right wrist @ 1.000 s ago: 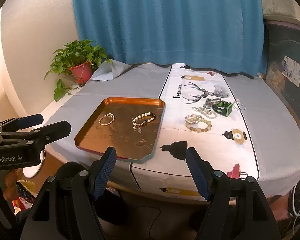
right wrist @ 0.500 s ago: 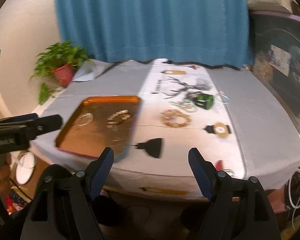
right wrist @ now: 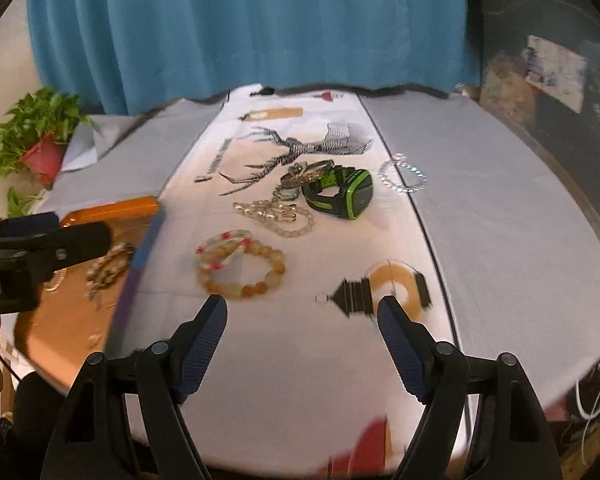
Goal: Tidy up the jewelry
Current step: 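Lower both tools over the pink-green and amber bead bracelets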
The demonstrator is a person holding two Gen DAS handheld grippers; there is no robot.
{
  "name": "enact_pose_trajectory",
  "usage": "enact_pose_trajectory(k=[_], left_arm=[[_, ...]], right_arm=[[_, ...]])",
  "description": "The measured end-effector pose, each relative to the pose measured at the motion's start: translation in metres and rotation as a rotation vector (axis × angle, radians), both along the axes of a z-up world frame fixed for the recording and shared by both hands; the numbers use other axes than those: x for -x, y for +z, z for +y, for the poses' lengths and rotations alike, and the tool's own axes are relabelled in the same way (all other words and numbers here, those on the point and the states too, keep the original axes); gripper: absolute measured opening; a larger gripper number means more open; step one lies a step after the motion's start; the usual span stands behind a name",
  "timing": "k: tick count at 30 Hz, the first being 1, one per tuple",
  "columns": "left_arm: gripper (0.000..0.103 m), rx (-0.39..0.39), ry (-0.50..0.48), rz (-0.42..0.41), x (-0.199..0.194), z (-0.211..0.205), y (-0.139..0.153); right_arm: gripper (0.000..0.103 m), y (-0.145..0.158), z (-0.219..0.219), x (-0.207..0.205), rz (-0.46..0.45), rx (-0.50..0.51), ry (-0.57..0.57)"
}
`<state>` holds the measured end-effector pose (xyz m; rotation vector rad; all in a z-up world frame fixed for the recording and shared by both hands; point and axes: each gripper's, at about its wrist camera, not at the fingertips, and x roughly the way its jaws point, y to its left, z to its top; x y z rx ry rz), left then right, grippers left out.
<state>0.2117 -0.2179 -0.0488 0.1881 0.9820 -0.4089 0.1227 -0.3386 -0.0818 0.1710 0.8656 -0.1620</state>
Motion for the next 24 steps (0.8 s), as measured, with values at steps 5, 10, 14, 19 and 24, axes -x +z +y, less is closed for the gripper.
enact_pose_trajectory(k=[5, 10, 14, 19, 24], left_arm=[[0.097, -0.038, -0.052, 0.063, -0.028, -0.025, -0.028], [0.097, -0.06, -0.106, 0.081, -0.039, -0.041, -0.044], [0.097, -0.057, -0.101, 0.088, -0.049, -0.04, -0.049], [0.097, -0.073, -0.089, 0.113, -0.061, -0.038, -0.059], [0.097, -0.117, -0.173, 0.119, -0.059, -0.046, -0.067]], right_arm=[[0.078, -0.025, -0.005, -0.038, 0.036, 0.021, 0.035], [0.078, -0.041, -0.009, -0.056, 0.063, 0.037, 0.052], [0.078, -0.048, -0.011, -0.064, 0.073, 0.041, 0.054], [0.079, -0.05, -0.007, -0.068, 0.064, 0.08, 0.067], [0.082, -0.051, -0.013, -0.069, 0.064, 0.103, 0.046]])
